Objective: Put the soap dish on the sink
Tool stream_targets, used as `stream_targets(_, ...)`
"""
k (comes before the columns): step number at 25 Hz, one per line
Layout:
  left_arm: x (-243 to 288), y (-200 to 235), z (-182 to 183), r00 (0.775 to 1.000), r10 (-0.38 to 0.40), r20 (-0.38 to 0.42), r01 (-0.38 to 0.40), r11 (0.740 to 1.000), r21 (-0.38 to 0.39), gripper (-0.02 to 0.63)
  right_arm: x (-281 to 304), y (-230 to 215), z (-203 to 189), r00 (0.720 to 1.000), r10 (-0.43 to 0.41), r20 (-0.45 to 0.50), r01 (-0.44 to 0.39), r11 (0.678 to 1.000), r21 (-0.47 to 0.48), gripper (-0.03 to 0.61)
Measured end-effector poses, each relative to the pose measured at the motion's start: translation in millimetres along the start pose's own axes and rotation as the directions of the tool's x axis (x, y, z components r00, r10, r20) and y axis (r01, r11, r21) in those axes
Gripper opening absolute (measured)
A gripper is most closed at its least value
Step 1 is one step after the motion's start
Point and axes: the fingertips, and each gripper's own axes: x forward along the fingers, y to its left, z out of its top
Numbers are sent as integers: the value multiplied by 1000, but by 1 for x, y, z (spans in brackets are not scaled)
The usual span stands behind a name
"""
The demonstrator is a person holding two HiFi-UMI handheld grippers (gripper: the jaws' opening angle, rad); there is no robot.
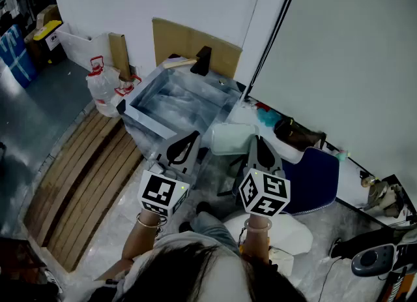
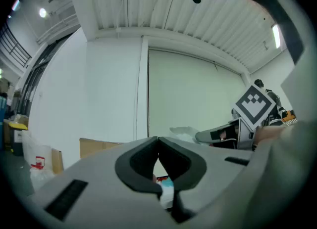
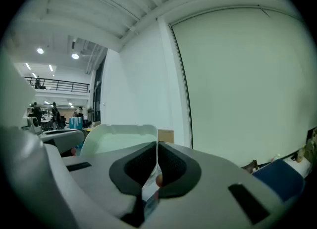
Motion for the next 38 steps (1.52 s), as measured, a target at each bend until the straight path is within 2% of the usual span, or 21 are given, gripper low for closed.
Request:
stream_targets(3, 6, 2, -4, 1000, -10, -7, 10, 1000, -2, 9, 3, -1, 1, 1000, -4, 23, 4, 1000, 14, 28)
stream_targets(13, 42, 4, -13, 999, -33, -11, 33, 999, -15, 9, 27, -22, -2, 1000, -17, 16, 16, 999, 41, 28)
stream_targets(38, 164, 43, -51, 995, -24, -98, 23, 1000, -10, 9, 160, -75, -17, 998, 33, -61, -27, 995, 95, 29)
